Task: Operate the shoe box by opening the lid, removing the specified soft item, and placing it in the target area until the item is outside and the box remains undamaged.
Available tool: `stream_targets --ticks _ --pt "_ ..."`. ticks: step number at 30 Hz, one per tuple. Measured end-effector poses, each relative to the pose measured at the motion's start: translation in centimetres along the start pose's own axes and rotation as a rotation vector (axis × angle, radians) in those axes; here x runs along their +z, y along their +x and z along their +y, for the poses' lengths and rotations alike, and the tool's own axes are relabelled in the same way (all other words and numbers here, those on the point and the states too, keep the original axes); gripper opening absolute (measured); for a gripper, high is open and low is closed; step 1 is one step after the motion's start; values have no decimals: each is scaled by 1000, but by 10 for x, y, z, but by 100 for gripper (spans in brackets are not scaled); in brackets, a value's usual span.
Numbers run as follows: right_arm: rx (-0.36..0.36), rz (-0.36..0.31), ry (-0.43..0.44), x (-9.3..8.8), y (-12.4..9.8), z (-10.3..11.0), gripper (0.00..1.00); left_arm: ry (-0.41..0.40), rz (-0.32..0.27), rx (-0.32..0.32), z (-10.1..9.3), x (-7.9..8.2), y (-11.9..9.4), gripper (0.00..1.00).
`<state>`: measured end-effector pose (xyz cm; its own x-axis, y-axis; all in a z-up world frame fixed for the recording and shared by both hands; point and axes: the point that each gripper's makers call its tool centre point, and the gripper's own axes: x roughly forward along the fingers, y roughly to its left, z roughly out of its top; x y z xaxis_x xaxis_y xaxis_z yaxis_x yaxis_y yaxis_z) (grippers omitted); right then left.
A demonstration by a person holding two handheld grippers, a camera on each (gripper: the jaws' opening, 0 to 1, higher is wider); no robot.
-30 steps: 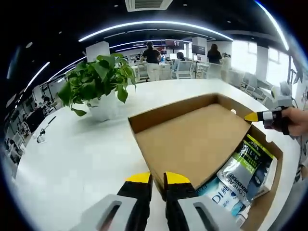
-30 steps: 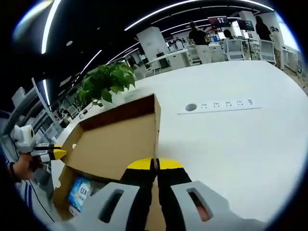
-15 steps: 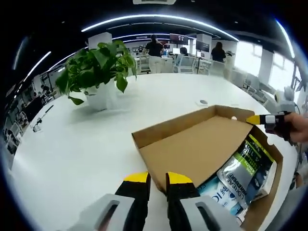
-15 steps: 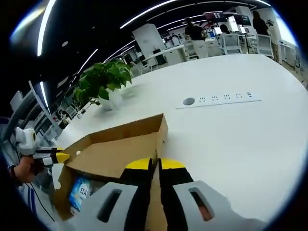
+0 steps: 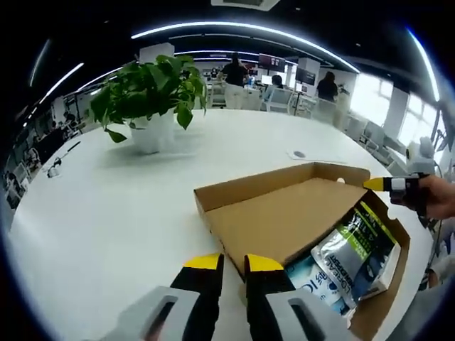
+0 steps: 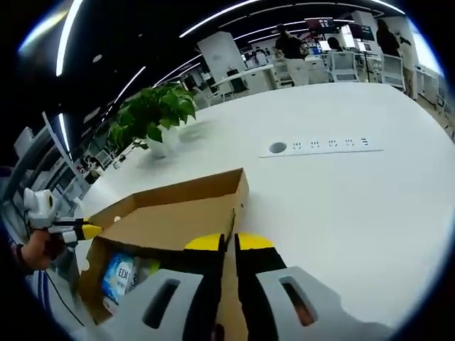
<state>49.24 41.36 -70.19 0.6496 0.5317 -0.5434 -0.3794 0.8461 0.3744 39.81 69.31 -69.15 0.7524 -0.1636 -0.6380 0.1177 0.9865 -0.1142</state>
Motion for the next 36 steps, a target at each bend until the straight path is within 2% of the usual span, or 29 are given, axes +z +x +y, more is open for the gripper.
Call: stream_targets --ticks 10,17,21,27,35,36 --pt "-48 -8 11 -9 -25 -5 10 -74 -80 15 -1 -4 -28 19" --pt "-54 -32 29 -17 -43 -4 10 -89 -88 0 -9 -13 -43 19" --pt "-51 -42 23 -27 -57 -2 10 -85 -87 -16 -18 -18 -48 19" --pt "-52 -57 35 -42 -80 -3 11 -49 -80 -50 -43 -30 -60 19" --pt "-62 -69 62 -65 -105 -9 12 -23 -62 -90 -63 -39 -58 20" --pt "-62 -70 64 -68 -107 -10 12 -10 -59 -101 -70 -41 -58 20"
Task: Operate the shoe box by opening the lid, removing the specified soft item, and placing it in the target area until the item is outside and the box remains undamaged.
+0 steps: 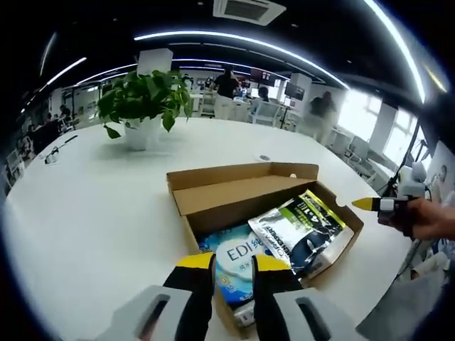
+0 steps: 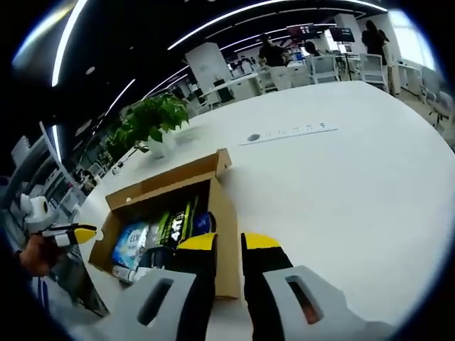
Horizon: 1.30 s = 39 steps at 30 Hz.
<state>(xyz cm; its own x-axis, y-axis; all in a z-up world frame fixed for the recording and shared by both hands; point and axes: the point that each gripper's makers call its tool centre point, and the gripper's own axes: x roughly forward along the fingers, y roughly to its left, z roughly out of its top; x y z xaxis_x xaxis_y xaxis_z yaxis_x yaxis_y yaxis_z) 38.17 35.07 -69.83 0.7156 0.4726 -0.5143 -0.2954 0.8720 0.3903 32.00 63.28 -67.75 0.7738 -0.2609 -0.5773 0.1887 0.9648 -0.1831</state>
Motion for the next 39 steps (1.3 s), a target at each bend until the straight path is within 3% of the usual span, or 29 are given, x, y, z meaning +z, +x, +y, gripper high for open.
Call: stream_targets --ticks 9,19,27,39 --pt "11 -33 54 -18 -16 0 14 52 23 -60 -37 -8 3 20" --pt "28 -51 59 -22 -25 3 14 83 35 -103 -68 -18 5 21" --pt "41 -63 48 -17 -34 6 14 86 37 -104 -73 -27 2 22" --pt "81 -47 15 -16 -32 21 13 82 10 -94 -75 -25 -6 22"
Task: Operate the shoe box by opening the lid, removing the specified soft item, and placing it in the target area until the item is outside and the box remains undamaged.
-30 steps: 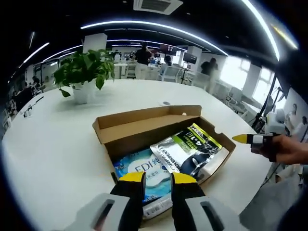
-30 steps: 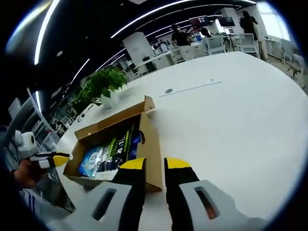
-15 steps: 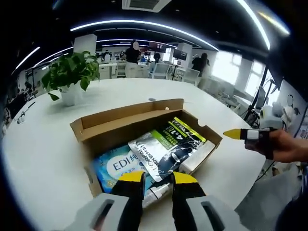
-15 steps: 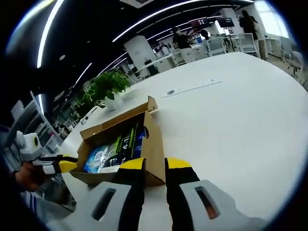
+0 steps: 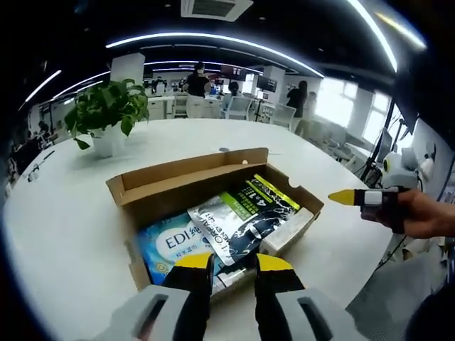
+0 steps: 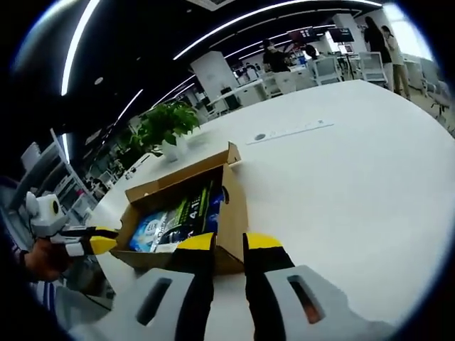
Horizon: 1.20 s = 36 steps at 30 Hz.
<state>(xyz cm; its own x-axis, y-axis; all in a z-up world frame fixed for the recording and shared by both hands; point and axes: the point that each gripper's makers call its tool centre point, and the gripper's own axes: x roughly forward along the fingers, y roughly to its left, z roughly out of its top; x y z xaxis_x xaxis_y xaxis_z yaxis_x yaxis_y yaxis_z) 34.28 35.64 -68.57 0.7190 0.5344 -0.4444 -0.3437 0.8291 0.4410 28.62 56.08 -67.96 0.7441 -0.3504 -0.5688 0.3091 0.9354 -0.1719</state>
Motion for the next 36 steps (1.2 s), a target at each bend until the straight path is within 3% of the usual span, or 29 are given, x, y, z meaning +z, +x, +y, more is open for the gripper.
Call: stream_targets --ticks 12,22,36 --pt "65 32 -99 20 28 30 13 -44 -14 3 3 -3 -7 22" --pt "65 123 -170 6 59 38 13 -39 -13 -4 6 -3 -14 22" --pt "22 213 -298 -2 80 39 14 -72 -24 27 21 -5 -19 22"
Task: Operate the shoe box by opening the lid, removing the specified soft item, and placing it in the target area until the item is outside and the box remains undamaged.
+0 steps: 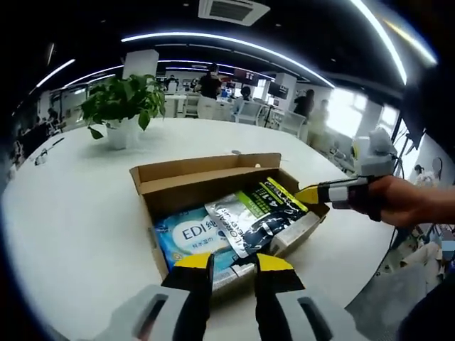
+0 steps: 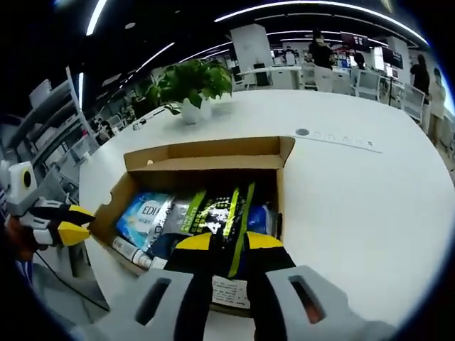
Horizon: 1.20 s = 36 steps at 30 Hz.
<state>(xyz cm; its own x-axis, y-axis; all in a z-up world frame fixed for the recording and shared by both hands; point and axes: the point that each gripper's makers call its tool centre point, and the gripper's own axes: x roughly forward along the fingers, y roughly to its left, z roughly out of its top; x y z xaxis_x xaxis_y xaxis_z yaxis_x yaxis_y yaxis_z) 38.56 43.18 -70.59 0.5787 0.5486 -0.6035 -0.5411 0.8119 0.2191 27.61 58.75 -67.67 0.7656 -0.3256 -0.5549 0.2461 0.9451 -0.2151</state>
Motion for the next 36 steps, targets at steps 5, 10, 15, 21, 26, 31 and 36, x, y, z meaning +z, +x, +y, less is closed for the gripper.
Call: stream_targets --ticks 5,10,15,21,26,31,36 --pt "-22 39 -91 -2 5 2 17 -13 -3 9 3 -1 0 22" --pt "-45 79 -144 -7 11 3 17 -26 -2 16 6 -4 0 22" --pt "-70 101 -160 -9 12 2 17 -35 -2 22 8 -5 0 22" --pt "-118 104 -157 -10 8 1 21 -49 -4 28 11 -6 -1 22" --pt "-97 146 -123 -22 14 3 20 -49 -5 24 11 -6 0 22" --pt "-72 136 -17 -24 15 6 9 -53 -4 20 12 -6 0 22" --pt "-59 130 -12 -25 16 7 6 -58 3 6 13 -3 3 22"
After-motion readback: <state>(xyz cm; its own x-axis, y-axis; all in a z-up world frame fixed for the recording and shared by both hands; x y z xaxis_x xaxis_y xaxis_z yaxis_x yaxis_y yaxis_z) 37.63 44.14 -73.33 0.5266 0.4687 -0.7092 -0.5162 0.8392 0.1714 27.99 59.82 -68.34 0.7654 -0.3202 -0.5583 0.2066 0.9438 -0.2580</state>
